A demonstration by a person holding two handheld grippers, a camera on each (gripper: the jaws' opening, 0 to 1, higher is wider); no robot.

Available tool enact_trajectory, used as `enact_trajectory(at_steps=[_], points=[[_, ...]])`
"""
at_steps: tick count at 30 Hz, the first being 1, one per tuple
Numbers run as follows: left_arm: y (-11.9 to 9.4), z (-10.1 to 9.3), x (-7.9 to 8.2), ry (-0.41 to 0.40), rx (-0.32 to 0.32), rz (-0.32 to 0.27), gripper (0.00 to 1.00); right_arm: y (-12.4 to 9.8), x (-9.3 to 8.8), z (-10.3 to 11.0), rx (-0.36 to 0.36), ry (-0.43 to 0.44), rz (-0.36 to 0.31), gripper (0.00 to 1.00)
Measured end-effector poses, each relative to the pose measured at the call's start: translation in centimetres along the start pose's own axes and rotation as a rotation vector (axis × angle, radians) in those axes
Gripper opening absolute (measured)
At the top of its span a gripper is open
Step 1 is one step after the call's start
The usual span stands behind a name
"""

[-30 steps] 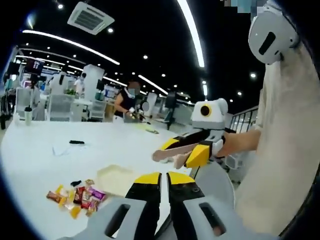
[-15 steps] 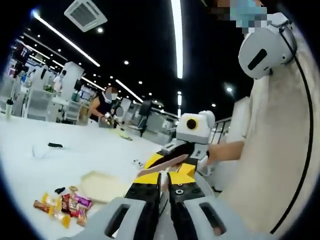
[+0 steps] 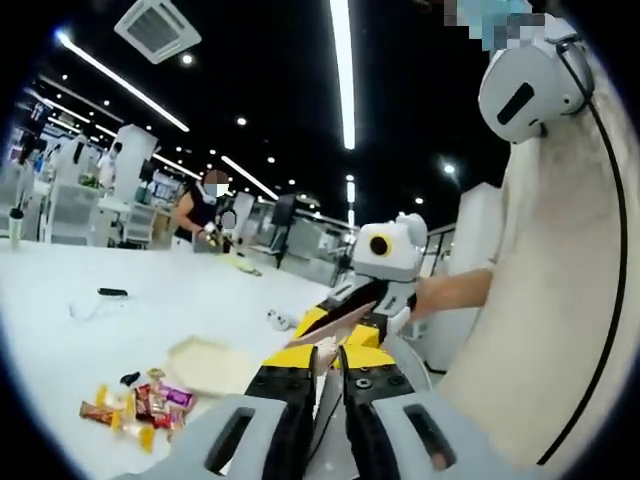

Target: Place the target food into the container with the food tongs after gripping and lifting it, then release it inside without dropping or visibly crushing the food.

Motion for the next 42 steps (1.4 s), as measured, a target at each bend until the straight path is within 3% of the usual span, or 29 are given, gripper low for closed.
enact_trajectory(at_steps=[9,17,22,28,35,42], points=[[-0.8,-1.2,-1.2,0.015,0.045,0.062,0.06,0.3,-0.9,0.7,0.026,0.019,0.027,0.20],[-0.9,-1.6,-2.8,0.044,0.082,0.161,0.07,0.2,-0.2,1.9,0.083,0.007,0.001,0.25],[-0.2,-1.8,-3.0,0.059,0.084,0.185,0.08,0.0,-0.4,1.9,0.105,-0.001,0.014,0.26],[0.9,-2.7,-2.5,0.070,0.043,0.162,0.08,0.1,-0.8,2.4,0.155,-0.015,0.041,0.27],[1.5,-3.4,-2.7,0.098,-0.025,0.202,0.07,-0.2,-0.8,2.8,0.203,-0.020,0.044,0.28],[1.5,-3.6,-2.2,0.075,-0.085,0.156,0.01,-0.9,-0.6,2.5,0.271,-0.006,0.024,0.29]])
Point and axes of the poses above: the point that each gripper's makers call its tool centre point, and the gripper's own axes: y roughly forward along the fingers, z roughly to its left, x roughly out of its top, the point moved 9 cm from there along -y, roughly backward along the fingers, and after that the axes turned 14 degrees about y, right-handed, at the moved point
